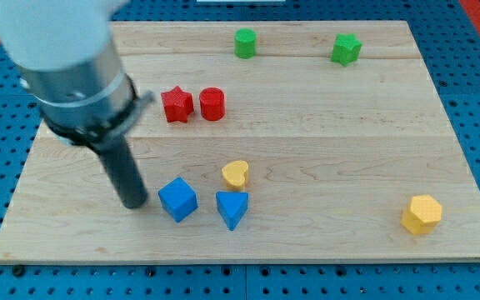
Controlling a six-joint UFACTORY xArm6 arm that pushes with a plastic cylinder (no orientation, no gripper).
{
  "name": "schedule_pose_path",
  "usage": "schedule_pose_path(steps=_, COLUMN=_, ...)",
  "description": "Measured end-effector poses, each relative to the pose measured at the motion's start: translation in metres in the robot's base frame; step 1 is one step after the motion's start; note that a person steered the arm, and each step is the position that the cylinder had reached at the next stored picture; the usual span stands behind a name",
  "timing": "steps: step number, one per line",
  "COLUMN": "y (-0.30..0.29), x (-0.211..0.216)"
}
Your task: Push the yellow hexagon towards the right of the yellow heart
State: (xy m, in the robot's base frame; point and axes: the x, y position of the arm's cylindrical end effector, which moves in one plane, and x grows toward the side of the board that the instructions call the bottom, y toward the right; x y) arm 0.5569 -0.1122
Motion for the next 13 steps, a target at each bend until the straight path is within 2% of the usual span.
schedule_pose_path(steps=1, y=0.008, x=0.021)
schedule_pose_path(steps=2, y=0.048, x=0.062)
schedule_pose_path(steps=3, y=0.132, x=0.058)
schedule_pose_path(steps=4, y=0.268, x=0.056)
schedule_pose_path(steps=5, y=0.321, x=0.035)
schedule_pose_path(steps=6, y=0.321, x=0.009)
schedule_pose_path(steps=7, y=0.325, x=0.005)
schedule_pose_path(steps=8, y=0.399, x=0.011)
schedule_pose_path(steps=9, y=0.414, x=-0.014)
schedule_pose_path(steps=11, y=0.230, x=-0.016)
schedule_pose_path(steps=12, y=0.273, x=-0.028)
schedule_pose_path(steps=13, y=0.277, x=-0.061)
